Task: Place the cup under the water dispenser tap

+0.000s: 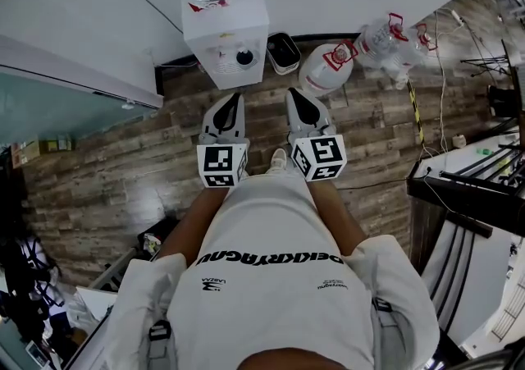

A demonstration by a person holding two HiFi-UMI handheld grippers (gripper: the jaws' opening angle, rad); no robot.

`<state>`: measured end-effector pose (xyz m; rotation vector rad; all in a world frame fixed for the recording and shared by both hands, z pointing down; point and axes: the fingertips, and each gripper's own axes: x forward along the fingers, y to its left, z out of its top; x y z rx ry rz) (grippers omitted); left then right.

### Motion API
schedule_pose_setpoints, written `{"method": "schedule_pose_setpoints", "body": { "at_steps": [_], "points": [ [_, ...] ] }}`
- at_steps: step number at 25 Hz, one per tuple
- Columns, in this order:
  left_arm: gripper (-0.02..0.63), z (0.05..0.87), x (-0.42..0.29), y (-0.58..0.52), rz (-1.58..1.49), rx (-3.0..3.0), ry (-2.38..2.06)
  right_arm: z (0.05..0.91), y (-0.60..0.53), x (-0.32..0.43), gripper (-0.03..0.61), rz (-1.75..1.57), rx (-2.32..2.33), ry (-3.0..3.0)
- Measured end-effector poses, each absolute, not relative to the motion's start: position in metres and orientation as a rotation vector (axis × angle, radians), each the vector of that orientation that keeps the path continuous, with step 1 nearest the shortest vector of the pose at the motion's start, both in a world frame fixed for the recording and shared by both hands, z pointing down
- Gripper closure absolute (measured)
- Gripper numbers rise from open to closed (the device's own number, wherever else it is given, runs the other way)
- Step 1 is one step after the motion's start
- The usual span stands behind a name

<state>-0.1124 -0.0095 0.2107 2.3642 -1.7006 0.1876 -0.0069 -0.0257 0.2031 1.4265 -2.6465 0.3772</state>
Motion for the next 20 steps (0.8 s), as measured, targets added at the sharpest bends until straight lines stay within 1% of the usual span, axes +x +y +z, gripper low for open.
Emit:
{"method": "schedule_pose_setpoints", "body": {
  "at_steps": [20],
  "points": [
    [0.617, 0.2091, -0.108, -0.0161, 0.168, 2.353, -1.714, 0.2, -0.032, -0.0007, 0.58, 0.346, 1.409, -2.668]
  ]
}}
